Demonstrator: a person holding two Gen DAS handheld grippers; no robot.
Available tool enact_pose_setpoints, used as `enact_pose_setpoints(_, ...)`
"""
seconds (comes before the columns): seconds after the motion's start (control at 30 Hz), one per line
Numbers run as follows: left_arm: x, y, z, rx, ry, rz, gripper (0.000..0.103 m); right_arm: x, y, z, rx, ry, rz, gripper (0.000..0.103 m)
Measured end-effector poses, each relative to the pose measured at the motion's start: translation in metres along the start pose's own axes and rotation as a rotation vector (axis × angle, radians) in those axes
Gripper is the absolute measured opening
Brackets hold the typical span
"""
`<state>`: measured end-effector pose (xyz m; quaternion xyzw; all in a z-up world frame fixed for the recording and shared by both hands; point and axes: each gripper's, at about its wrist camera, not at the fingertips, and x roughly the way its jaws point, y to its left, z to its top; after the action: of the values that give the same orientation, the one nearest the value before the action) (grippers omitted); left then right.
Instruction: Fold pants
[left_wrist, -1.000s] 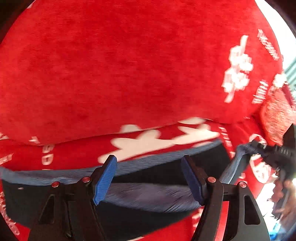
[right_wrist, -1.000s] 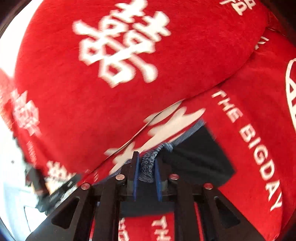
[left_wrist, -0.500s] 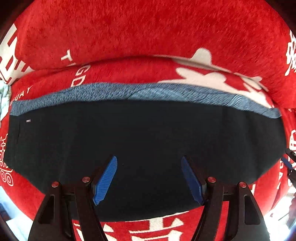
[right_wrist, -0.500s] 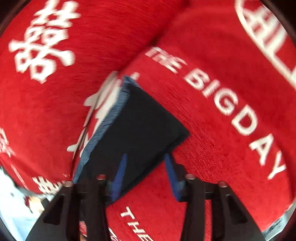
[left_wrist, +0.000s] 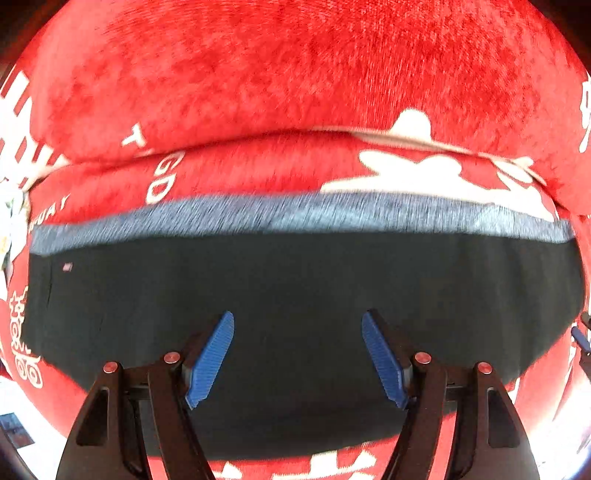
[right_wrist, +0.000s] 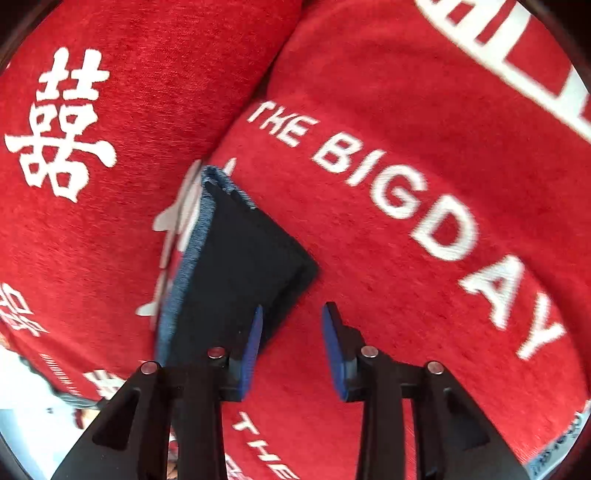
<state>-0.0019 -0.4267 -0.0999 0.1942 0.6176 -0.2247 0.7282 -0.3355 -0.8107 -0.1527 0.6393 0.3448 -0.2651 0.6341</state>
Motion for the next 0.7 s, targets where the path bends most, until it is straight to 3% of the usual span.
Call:
enact_pose_setpoints(0.07, 0.011, -0.008, 0.011, -0.007, 0.009, 0.000, 0.073, 0.021, 0.000, 0.005, 0.029, 0.038, 0.069, 0.038)
enact_pose_setpoints(0.13, 0.019, -0.018, 0.017, -0.007, 0.019, 0.016, 0.073, 0.032, 0.009, 0.011, 0.048, 0.038, 0.050, 0.014)
enact_pose_setpoints(0.23, 0.017, -0.028, 0.015, 0.006, 0.014, -0.005, 0.073, 0.018, 0.035, 0.015, -0.017, 0.008, 0.054, 0.012)
enact_pose_setpoints(0.3, 0.024, -0.033, 0.004, 0.022, 0.027, 0.022, 0.074, 0.008, 0.045, 0.013, -0.103, 0.002, 0.011, 0.012)
enact_pose_setpoints(0.4, 0.026, -0.029, -0.011, 0.010, 0.023, 0.037, 0.084, 0.024, 0.026, 0.014, -0.105, 0.074, -0.081, 0.017)
enact_pose_setpoints(0.47, 0.019, -0.022, -0.016, 0.011, 0.055, 0.046, 0.084, 0.019, 0.023, 0.013, -0.059, 0.053, -0.059, 0.033)
enact_pose_setpoints(0.5, 0.013, -0.016, -0.020, 0.020, 0.053, 0.064, 0.084, 0.012, 0.029, 0.010, -0.076, 0.022, -0.111, 0.045)
enact_pose_setpoints(0.57, -0.001, 0.006, -0.029, 0.035, 0.045, 0.102, 0.084, 0.000, 0.042, 0.002, -0.127, 0.004, -0.167, 0.046)
enact_pose_setpoints(0.7, -0.023, 0.054, -0.045, -0.018, 0.038, 0.138, 0.084, -0.011, 0.084, -0.038, -0.273, 0.062, -0.075, 0.046)
